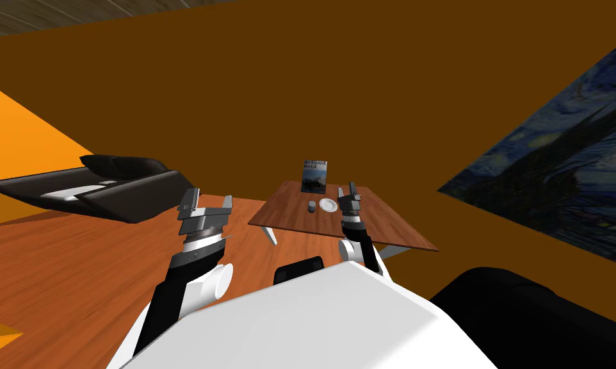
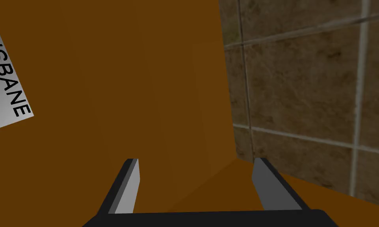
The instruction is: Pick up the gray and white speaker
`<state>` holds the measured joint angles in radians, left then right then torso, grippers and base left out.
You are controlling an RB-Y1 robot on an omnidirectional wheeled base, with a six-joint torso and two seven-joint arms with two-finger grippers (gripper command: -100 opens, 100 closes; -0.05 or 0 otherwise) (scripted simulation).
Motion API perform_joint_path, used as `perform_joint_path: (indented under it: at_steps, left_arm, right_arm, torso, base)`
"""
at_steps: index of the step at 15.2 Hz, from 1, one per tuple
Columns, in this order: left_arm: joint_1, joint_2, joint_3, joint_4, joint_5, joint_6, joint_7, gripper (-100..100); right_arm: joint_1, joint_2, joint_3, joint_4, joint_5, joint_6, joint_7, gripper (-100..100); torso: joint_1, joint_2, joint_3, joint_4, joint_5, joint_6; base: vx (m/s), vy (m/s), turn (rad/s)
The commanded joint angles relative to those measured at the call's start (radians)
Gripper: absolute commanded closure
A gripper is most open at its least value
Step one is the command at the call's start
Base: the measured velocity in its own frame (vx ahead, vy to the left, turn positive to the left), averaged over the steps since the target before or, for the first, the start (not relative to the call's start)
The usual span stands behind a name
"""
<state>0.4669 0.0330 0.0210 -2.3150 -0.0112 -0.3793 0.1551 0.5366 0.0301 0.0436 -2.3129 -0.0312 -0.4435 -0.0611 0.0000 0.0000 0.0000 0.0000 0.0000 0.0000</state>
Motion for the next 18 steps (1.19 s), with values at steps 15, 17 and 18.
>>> perform_joint_path:
  at_steps: [15,17,18]
  left_arm:
    - [0.000,0.000,0.000,0.000,0.000,0.000,0.000,0]
    - [0.000,0.000,0.000,0.000,0.000,0.000,0.000,0]
    - [0.000,0.000,0.000,0.000,0.000,0.000,0.000,0]
  right_arm:
    - [-0.006,-0.284,-0.001,0.220,0.089,-0.107,0.002,-100]
    - [-0.008,-0.317,0.003,0.256,0.105,-0.124,0.002,-100]
    - [-0.008,-0.317,0.003,0.265,0.105,-0.124,0.002,-100]
  torso:
    - [-0.003,0.002,0.001,0.000,-0.001,0.000]
    - [-0.003,0.001,0.001,0.000,-0.001,0.000]
    - [-0.003,0.002,0.001,0.000,-0.001,0.000]
  base:
    - [-0.021,-0.025,0.121]
    - [-0.024,-0.025,0.176]
    - [-0.025,-0.022,0.162]
